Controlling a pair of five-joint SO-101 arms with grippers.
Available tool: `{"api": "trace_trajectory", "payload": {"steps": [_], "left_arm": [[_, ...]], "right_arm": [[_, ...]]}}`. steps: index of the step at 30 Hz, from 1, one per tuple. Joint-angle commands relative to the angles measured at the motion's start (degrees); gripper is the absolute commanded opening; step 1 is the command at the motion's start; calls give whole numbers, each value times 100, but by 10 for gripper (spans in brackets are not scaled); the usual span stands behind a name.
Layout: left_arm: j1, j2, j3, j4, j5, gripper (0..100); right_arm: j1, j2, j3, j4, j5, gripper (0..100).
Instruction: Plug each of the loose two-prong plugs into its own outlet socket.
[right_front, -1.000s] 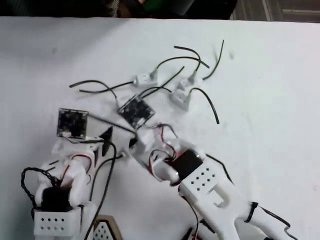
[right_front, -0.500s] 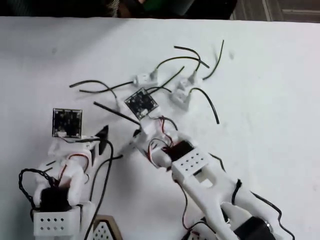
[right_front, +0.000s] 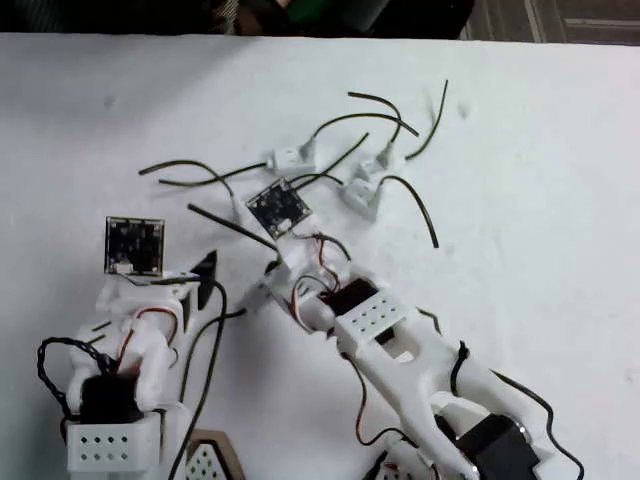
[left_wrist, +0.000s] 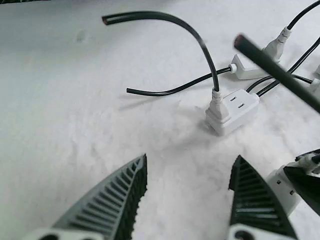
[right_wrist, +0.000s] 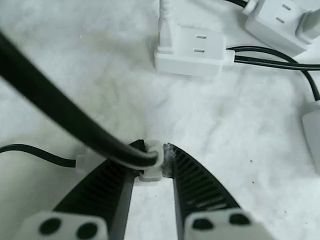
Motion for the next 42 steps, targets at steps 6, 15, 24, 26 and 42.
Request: {"api": "trace_trajectory", "payload": {"steps": [6,15,24,26,42], "left_arm": [[-48,-66,-237,-123,9,272],[-48,-66,-237,-123,9,272],[-48,-66,-237,-123,9,272],[-48,-66,-237,-123,9,272],[-57,-66,-237,-123,35,275]], "right_arm": [[-40,40,-44,365,44,16],[-347,145,-44,743,211,16],[-391,1490,-949,1288,334,16],[-268,1499,-1046,1332,334,16],[1376,1042,-1749,-171,325,17]]}}
